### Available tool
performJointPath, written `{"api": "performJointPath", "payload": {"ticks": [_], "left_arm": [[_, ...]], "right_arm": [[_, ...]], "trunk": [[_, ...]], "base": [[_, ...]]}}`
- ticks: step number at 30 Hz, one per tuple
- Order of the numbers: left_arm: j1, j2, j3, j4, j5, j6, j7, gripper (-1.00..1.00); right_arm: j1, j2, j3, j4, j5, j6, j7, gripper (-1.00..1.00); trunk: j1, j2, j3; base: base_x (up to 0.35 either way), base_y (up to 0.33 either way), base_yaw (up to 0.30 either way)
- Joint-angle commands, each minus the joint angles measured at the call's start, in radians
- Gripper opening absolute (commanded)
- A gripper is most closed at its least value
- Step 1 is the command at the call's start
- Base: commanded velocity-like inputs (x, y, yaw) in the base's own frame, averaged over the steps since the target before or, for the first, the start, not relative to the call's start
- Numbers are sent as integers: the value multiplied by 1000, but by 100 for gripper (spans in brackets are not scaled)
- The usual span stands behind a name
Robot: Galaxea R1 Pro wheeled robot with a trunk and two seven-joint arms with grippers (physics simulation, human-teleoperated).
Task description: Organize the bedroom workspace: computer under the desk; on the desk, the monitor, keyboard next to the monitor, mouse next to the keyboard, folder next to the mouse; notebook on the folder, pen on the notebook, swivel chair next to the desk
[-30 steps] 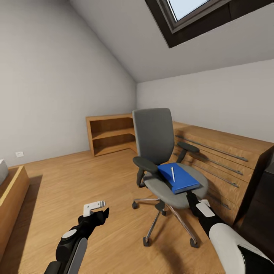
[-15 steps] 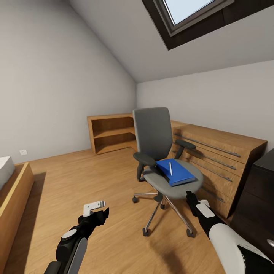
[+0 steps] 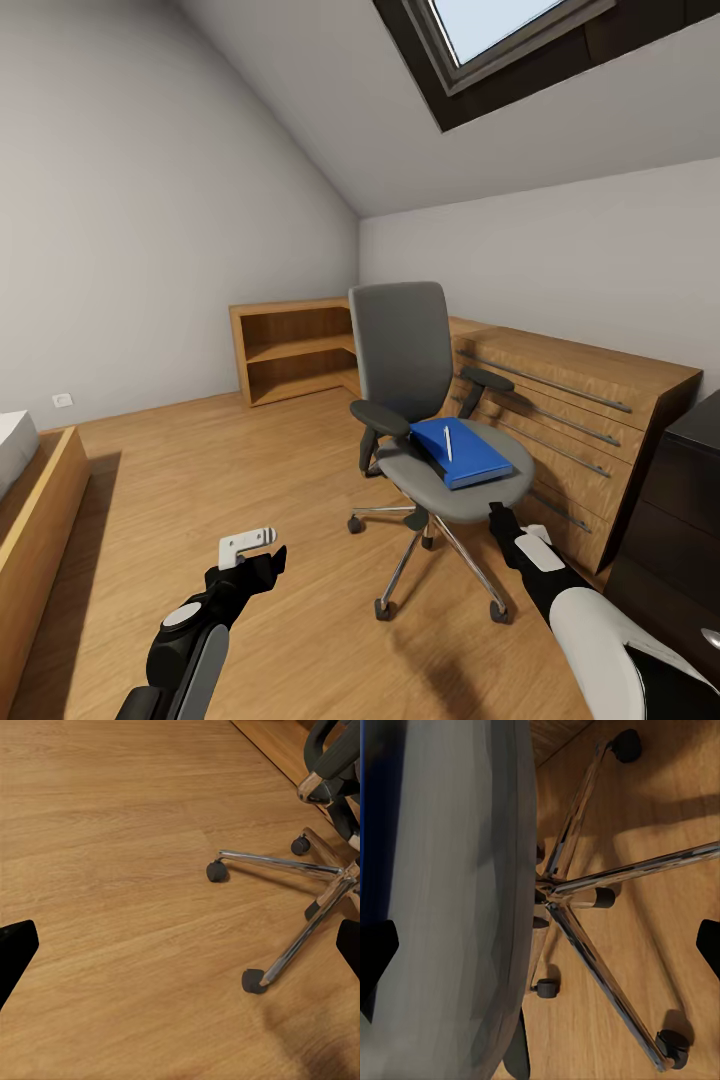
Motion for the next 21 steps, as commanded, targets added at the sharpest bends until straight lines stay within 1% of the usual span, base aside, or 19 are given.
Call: {"api": "performJointPath", "payload": {"ticks": [1,6,10,18,21], "left_arm": [[-1,0,-1,-1,11,3,9,100],[-1,0,0,-1,11,3,9,100],[-1,0,0,-1,11,3,9,100],[-1,0,1,-1,11,3,9,100],[-1,0,0,-1,11,3,9,100]], "right_arm": [[0,0,2,-2,-10,0,-4,100],[0,0,2,-2,-11,0,-4,100],[0,0,2,-1,-11,0,-4,100],[0,1,2,0,-11,0,-4,100],[0,2,2,0,-11,0,-4,100]], "trunk": [[0,0,-1],[0,0,-1],[0,0,-1],[0,0,-1],[0,0,-1]], "base": [[0,0,0],[-19,0,0],[-126,0,0],[-16,0,0],[-114,0,0]]}}
